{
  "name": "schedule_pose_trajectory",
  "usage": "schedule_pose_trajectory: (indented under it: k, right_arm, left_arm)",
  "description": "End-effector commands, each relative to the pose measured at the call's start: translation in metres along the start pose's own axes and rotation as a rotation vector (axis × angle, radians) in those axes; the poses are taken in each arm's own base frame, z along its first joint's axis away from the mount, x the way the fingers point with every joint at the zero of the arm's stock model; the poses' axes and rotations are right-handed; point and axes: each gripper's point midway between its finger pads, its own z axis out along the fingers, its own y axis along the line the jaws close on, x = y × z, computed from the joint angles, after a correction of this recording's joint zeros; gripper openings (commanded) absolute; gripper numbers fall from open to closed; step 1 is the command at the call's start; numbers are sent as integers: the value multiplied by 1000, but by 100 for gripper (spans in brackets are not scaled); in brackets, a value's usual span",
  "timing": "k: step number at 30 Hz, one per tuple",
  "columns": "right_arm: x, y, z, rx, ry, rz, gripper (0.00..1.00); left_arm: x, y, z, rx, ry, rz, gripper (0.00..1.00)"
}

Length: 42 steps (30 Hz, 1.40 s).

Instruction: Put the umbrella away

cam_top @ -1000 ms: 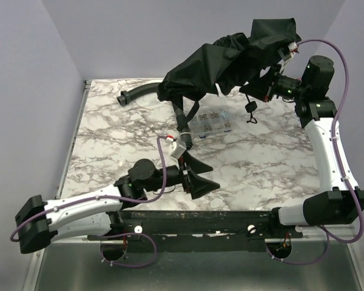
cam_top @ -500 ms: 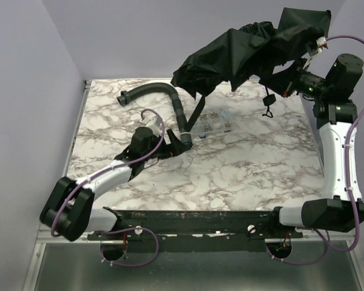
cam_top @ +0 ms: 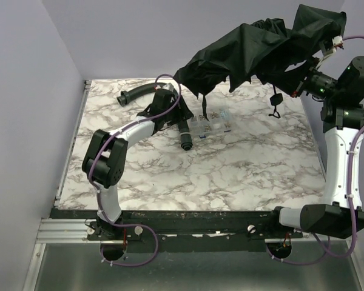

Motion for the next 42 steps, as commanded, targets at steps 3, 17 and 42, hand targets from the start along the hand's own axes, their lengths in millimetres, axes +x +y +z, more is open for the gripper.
schedule_pose_trajectory:
  k: [3,17,42]
  right_arm:
    - [-24,26,-8,-69,-50,-85,0]
    - [-20,31,-10,-94,-50,-73,0]
    - [-17,39,-14,-123,-51,-59,0]
  left_arm:
    - [6,-20,25,70,98,8,61]
    - [44,9,54,-174,231,61,51]
    - [42,24,10,-354,143,118,51]
